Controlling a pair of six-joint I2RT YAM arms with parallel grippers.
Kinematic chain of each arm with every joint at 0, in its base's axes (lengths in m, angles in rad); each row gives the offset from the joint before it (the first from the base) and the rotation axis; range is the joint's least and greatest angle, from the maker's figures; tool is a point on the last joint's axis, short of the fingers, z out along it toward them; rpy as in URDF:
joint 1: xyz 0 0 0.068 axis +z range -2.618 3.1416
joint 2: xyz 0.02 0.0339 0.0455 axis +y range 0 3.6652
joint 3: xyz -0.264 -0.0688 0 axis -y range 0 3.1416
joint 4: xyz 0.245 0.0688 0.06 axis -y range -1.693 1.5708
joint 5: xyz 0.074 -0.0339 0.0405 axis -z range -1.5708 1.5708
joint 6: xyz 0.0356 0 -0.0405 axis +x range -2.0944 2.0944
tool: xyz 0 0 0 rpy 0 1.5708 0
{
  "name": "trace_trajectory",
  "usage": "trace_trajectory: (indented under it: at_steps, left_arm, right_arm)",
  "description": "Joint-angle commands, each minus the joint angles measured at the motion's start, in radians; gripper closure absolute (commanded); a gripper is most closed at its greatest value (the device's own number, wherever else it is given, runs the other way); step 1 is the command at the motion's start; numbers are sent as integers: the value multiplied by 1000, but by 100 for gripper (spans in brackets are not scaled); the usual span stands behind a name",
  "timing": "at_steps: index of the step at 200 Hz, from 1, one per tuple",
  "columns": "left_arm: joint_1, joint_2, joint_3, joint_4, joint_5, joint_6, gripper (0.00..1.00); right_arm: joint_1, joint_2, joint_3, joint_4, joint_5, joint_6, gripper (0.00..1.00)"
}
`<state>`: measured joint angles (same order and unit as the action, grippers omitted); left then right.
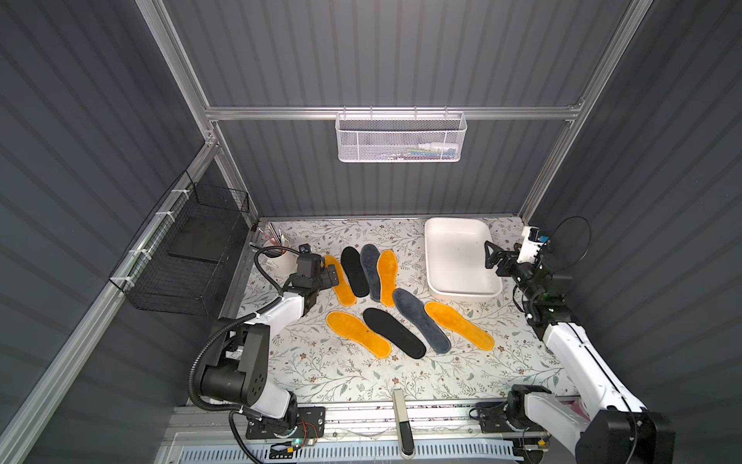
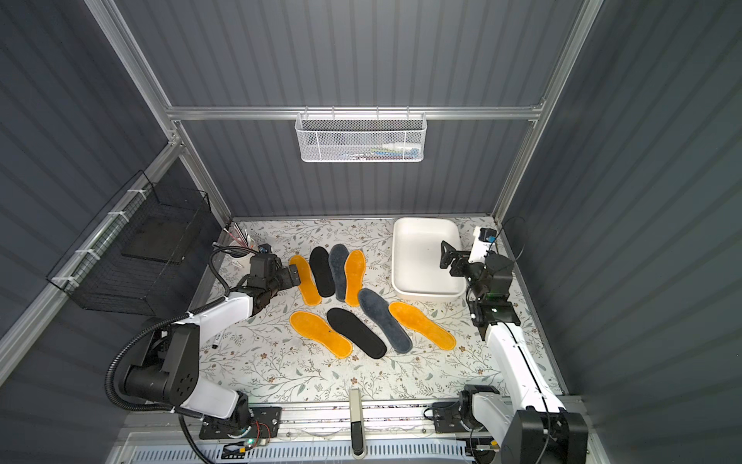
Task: Put the insoles into the storage box
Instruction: Pick up the insole from the center of the board.
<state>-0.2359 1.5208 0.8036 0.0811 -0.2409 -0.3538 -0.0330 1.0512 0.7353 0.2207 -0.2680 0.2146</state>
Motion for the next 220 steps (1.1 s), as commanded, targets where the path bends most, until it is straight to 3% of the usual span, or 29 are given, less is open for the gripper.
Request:
trace_trajectory:
  at_steps: [1,77,136,198,220]
  left_arm:
    - [2,4,24,-95,-29,-76,0]
    - [-3,5,56,-230,-1,-231,0]
    - [-9,63,125,-291,37,-269,2]
    - [-20,171,236,-391,77,-282,28]
    - [-28,228,295,-451,63,-274,32]
  right_arm:
    - [63,53,102,-321,-133,35,1]
    - [366,182,228,-481,37,-9,1]
    - [495,226,252,-503,132,-50,3]
    - [552,253,281,-516,153,-61,5]
    - [562,254,288,-518,143,-55,6]
